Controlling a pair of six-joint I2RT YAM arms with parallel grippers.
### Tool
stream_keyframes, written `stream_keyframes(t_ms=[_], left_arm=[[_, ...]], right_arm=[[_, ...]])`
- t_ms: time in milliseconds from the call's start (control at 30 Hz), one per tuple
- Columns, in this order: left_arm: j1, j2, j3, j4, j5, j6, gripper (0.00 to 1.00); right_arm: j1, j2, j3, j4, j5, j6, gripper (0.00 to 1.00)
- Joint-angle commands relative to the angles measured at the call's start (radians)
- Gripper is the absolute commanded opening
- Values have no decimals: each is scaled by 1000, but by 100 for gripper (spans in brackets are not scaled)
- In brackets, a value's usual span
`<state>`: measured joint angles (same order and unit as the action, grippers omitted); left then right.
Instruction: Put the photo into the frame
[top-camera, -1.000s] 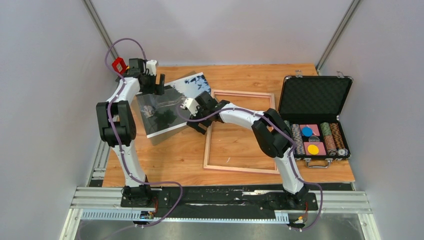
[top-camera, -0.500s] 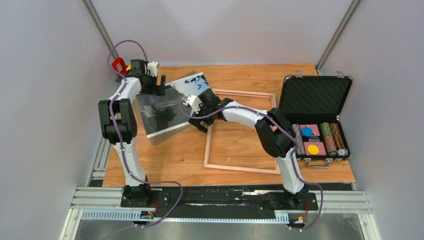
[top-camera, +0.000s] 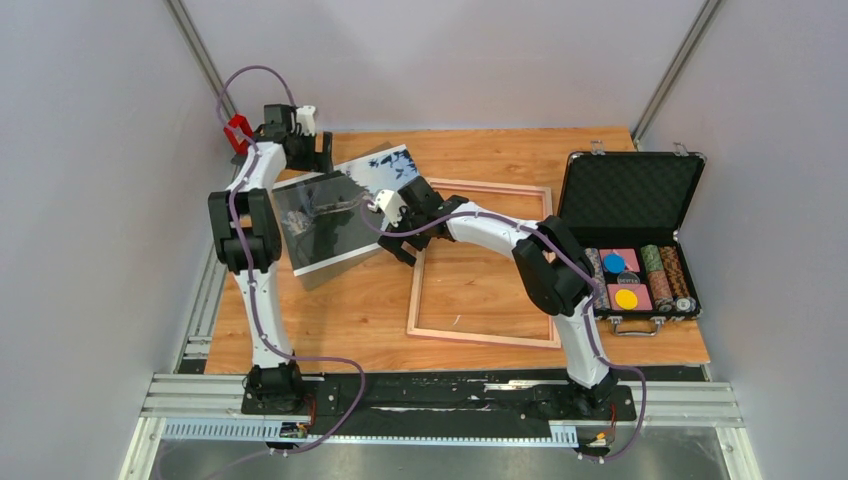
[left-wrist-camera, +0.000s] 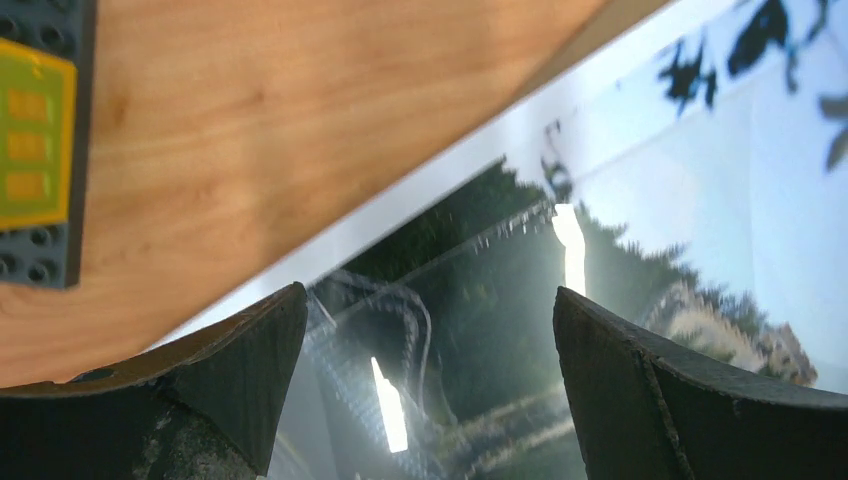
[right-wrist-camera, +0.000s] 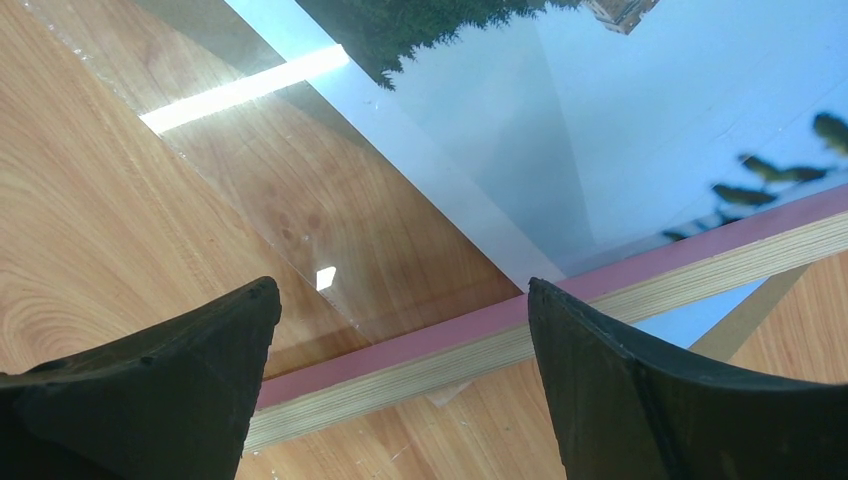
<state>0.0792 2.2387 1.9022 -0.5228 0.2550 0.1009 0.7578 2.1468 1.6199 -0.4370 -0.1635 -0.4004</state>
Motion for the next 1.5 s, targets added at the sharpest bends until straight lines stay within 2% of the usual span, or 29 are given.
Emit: stream_keyframes(t_ms=[0, 133, 300, 533, 667, 933, 1467], left_arm=[[-5, 105, 181, -25, -32, -65, 100], [-5, 215, 332, -97, -47, -94, 100], [-6, 309, 451, -145, -45, -138, 100], [-4, 342, 465, -197, -26, -145, 100], [-6, 313, 407, -228, -20, -124, 100], [14, 174, 143, -229, -24, -102, 99], [148, -39, -232, -169, -18, -52, 96]], right_arm=[[-2, 5, 6, -88, 3, 24, 96], [-2, 12, 17, -91, -1, 29, 96], [-2, 11, 18, -91, -13, 44, 96], [0, 18, 19, -94, -28, 64, 96], [0, 20, 18, -95, -22, 66, 96], [2, 27, 17, -95, -12, 52, 96], [14, 82, 45, -97, 25, 14, 96]])
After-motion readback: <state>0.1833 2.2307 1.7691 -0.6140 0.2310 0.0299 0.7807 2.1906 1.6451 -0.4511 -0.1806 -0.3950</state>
